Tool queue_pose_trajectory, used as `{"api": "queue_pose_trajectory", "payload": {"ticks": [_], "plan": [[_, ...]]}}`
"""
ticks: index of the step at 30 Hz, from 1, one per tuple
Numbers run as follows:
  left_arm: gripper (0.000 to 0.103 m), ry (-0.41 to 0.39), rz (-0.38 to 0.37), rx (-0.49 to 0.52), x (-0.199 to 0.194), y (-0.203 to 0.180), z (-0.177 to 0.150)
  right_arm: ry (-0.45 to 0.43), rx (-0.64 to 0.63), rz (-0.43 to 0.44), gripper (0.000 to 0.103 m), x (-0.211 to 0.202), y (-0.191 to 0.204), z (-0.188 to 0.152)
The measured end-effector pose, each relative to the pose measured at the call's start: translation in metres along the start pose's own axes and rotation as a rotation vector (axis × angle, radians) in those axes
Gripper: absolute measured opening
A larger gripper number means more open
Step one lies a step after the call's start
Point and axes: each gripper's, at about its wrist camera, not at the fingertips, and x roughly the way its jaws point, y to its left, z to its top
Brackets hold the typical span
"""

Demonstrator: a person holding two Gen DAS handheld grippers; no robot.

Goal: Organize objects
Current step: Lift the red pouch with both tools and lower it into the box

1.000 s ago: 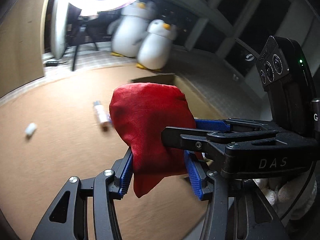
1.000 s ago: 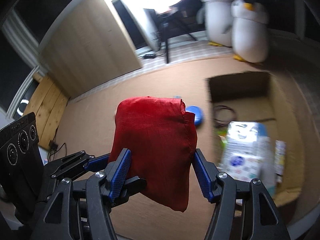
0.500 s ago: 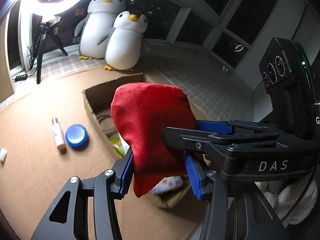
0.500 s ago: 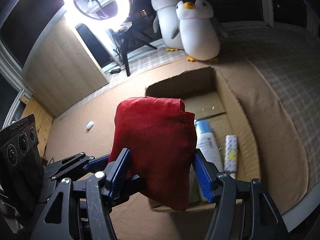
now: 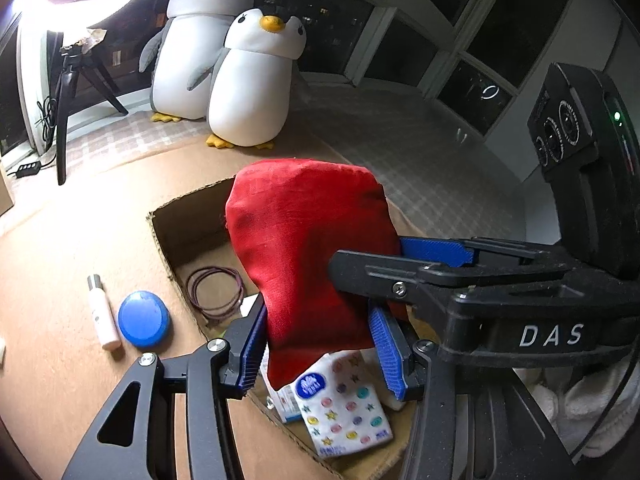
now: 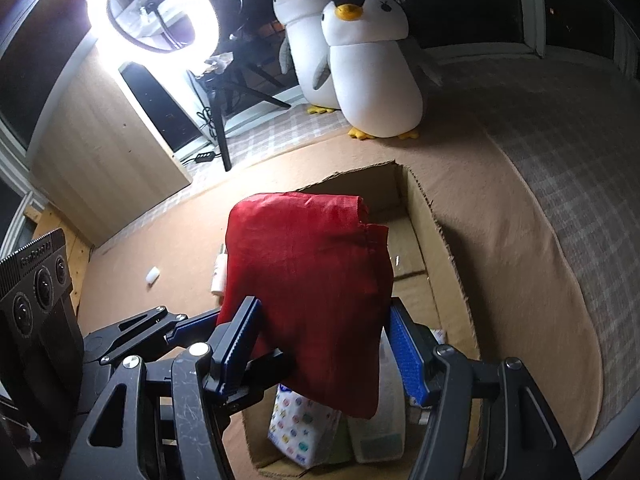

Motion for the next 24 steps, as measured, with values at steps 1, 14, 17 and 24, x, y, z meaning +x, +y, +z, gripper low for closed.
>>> {"api": "queue_pose_trajectory", "payload": {"ticks": [1, 14, 17, 24], "plan": [[0.055, 0.005, 0.016, 0.003, 0.003, 0.001, 0.001, 0.002, 0.002, -0.005, 0.06, 0.002, -0.001, 0.002], [0.06, -0.01, 0.041, 0.004, -0.004, 0.014, 0.0, 0.007, 0.016, -0.014, 0.06, 0.01, -0.002, 0.007], [0.06, -0.023, 0.053, 0.008, -0.013, 0.017, -0.002, 0.009, 0.019, -0.008, 0.06, 0.011, 0.002, 0.006], [0.06, -0.053, 0.088, 0.013, -0.039, 0.026, -0.01, 0.004, 0.035, 0.011, 0.062, 0.009, 0.015, 0.0]]}}
